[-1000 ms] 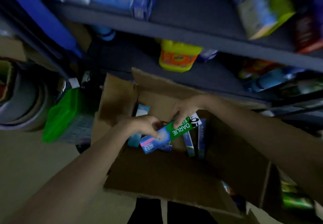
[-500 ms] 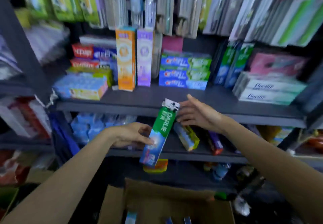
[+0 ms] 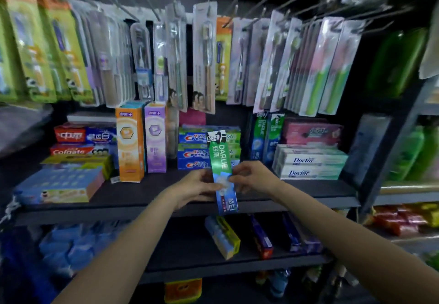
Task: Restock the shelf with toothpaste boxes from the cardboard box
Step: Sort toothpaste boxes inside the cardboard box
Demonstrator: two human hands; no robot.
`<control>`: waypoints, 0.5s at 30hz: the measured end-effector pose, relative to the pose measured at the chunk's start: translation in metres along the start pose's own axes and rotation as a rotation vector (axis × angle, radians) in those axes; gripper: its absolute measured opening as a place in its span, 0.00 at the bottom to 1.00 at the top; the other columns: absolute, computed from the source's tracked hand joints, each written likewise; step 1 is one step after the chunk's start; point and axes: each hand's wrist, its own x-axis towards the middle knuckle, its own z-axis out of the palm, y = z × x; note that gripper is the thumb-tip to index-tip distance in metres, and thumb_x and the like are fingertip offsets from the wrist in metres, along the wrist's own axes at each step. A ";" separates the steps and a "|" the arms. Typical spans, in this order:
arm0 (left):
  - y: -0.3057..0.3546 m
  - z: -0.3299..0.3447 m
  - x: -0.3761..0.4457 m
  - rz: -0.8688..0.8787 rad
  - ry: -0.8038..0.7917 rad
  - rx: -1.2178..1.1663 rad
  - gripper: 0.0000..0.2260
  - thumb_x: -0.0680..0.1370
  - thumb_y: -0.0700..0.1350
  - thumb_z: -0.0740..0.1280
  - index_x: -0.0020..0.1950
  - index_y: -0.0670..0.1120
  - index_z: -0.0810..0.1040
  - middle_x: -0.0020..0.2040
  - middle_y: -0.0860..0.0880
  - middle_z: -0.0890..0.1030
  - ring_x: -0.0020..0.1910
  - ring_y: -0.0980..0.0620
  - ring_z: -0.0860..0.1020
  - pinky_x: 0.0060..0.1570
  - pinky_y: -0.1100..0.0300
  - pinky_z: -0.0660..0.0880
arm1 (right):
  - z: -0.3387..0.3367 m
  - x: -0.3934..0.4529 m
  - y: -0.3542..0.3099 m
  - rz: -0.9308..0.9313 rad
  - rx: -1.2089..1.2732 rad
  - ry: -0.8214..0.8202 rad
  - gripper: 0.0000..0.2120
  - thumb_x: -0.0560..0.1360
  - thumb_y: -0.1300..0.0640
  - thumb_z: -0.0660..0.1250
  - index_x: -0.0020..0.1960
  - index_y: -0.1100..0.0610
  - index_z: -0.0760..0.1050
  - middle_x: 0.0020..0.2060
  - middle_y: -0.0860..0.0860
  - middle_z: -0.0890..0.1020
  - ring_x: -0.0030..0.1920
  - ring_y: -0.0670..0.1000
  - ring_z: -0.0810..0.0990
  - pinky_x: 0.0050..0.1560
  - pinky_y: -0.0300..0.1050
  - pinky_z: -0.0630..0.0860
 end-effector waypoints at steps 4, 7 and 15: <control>0.017 0.024 0.040 0.038 -0.051 0.085 0.13 0.74 0.39 0.69 0.57 0.48 0.73 0.49 0.52 0.79 0.45 0.59 0.78 0.33 0.70 0.76 | -0.041 0.011 0.014 0.048 0.038 0.098 0.10 0.72 0.63 0.70 0.50 0.64 0.72 0.28 0.52 0.79 0.22 0.43 0.77 0.25 0.35 0.75; 0.026 0.047 0.076 0.099 0.010 0.229 0.17 0.73 0.40 0.70 0.61 0.46 0.72 0.52 0.50 0.74 0.50 0.53 0.77 0.38 0.66 0.78 | -0.060 0.025 0.020 0.031 -0.296 0.296 0.18 0.71 0.49 0.72 0.51 0.61 0.73 0.36 0.52 0.78 0.34 0.50 0.78 0.31 0.44 0.73; 0.030 0.101 0.157 0.225 0.280 0.426 0.11 0.72 0.40 0.71 0.52 0.44 0.74 0.52 0.43 0.79 0.54 0.43 0.77 0.52 0.51 0.76 | -0.093 0.070 0.033 0.168 -0.582 0.493 0.24 0.70 0.42 0.68 0.54 0.62 0.70 0.46 0.56 0.79 0.48 0.57 0.79 0.39 0.46 0.72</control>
